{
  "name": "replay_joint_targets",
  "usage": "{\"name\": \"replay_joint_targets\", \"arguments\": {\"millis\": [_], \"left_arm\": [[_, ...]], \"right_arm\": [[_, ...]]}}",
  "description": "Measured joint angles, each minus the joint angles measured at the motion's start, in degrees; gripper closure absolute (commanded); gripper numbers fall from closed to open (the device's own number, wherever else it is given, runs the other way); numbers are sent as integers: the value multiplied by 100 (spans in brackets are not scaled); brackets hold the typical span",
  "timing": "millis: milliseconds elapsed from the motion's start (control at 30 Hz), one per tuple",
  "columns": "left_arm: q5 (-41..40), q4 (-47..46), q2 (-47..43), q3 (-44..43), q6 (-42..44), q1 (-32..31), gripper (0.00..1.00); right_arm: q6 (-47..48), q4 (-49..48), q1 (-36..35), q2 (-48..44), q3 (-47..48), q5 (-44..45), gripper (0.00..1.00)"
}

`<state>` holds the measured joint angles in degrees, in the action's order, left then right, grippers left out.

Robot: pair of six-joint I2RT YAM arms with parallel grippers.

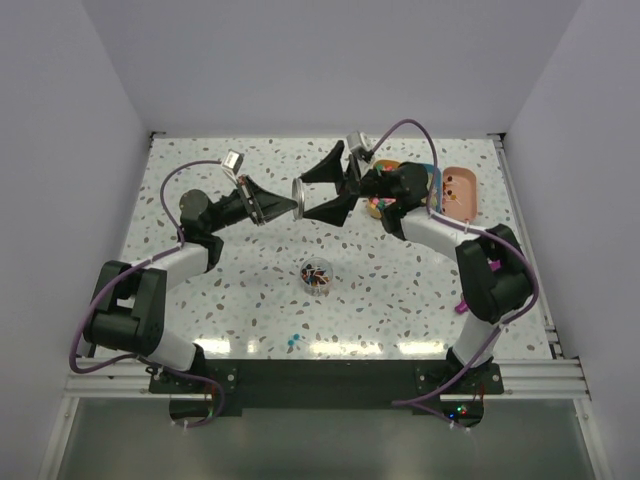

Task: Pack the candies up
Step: Pick up the bottle lid at the center of the board.

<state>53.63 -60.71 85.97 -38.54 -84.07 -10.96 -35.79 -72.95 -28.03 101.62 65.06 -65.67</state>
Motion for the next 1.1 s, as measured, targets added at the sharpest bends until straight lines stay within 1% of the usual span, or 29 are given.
{"name": "replay_joint_targets", "arguments": {"millis": [300, 600, 700, 833, 867, 900, 933, 967, 1033, 1067, 1100], "left_arm": [[46, -24, 4, 0, -70, -20, 100], [87, -96, 7, 0, -72, -48, 100], [120, -105, 7, 0, -74, -48, 100], [146, -122, 28, 0, -79, -48, 100], [151, -136, 31, 0, -81, -48, 100], [155, -142, 31, 0, -79, -48, 100], [166, -149, 31, 0, -85, -48, 100], [164, -151, 31, 0, -83, -48, 100], [164, -162, 31, 0, -83, -48, 94], [164, -166, 31, 0, -81, -48, 85], [166, -168, 31, 0, -66, -50, 82]], "right_arm": [[-417, -111, -52, 221, 243, -140, 1], [-560, -146, -109, 341, 267, -216, 1], [-579, -153, -122, 380, 308, -289, 4], [-645, -149, -127, 409, 328, -310, 12], [-662, -149, -125, 409, 328, -310, 19], [-673, -153, -125, 409, 330, -310, 23], [-697, -155, -125, 409, 334, -310, 30], [-717, -153, -122, 411, 341, -310, 33], [-743, -155, -122, 411, 341, -308, 37], [-754, -155, -122, 411, 343, -308, 39], [-767, -155, -122, 411, 343, -308, 40]]}}
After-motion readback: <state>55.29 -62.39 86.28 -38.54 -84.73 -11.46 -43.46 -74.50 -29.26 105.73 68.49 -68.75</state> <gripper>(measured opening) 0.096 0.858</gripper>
